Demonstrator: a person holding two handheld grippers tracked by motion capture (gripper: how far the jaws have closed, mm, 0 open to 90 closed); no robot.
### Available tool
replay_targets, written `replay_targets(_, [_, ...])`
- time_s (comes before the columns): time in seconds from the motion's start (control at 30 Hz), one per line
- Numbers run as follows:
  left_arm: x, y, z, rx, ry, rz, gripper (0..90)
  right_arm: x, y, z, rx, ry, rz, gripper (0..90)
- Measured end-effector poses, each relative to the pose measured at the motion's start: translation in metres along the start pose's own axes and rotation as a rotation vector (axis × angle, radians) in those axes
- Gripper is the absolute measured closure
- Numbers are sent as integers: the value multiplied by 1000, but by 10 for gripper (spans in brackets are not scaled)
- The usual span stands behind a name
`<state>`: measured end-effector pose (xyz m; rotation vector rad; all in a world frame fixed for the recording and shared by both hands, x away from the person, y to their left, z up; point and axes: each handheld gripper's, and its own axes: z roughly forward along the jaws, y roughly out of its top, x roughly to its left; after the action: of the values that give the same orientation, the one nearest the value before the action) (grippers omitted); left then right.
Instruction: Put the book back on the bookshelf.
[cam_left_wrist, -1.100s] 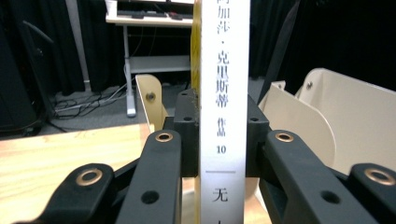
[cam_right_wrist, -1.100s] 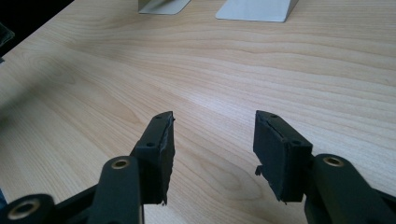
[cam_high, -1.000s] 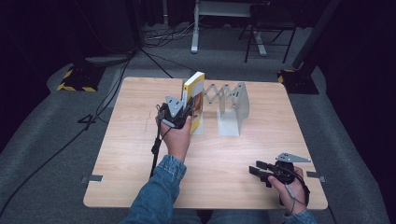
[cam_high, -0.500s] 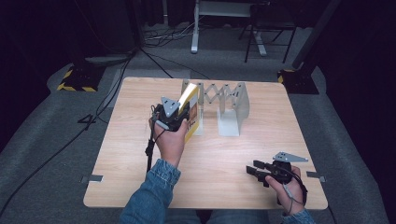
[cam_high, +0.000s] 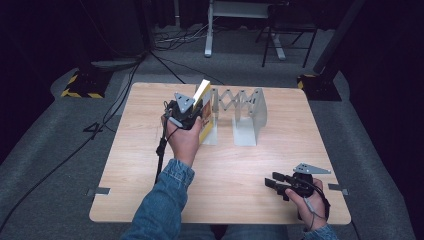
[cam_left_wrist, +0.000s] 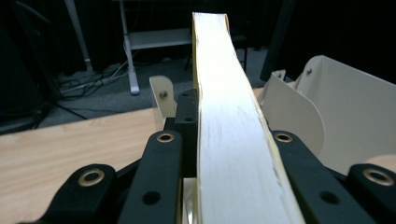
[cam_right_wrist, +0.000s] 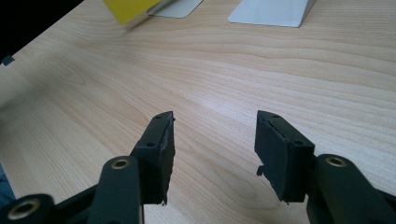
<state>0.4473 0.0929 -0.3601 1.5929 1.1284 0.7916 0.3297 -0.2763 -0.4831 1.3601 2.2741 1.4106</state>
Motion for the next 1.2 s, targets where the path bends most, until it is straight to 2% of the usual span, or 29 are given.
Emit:
replay_targets(0.13, [-3,2,13,-32,13,4,754,-2,0,-1,-7,0,1,486])
replay_targets(0.3, [-2,3,28,-34,48,-6,754,-5,-3,-2,-10,1,7,486])
replay_targets(0.5, [0,-3,43,-12,93,-26,753,-7,-4,-4,-11,2,10,486])
replay_targets(0.67, [-3,-5,47,-17,111,-9,750,-7,-5,-4,-12,5,7,486])
replay_targets(0.77, [-4,-6,46,-20,122,-37,733,-6,-5,-3,-12,6,7,486])
replay_targets(0.9, [-4,-5,40,-28,134,-53,541,-5,-5,-3,-10,8,8,486])
replay_targets(0.97, [-3,-4,36,-34,133,-57,478,-5,-5,-3,-10,8,8,486])
replay_targets(1.13, [-1,0,22,-50,97,-64,388,-2,-3,0,-8,15,-1,486])
replay_targets(1.2, [0,2,13,-64,79,-49,362,-1,-3,1,-8,15,-4,486])
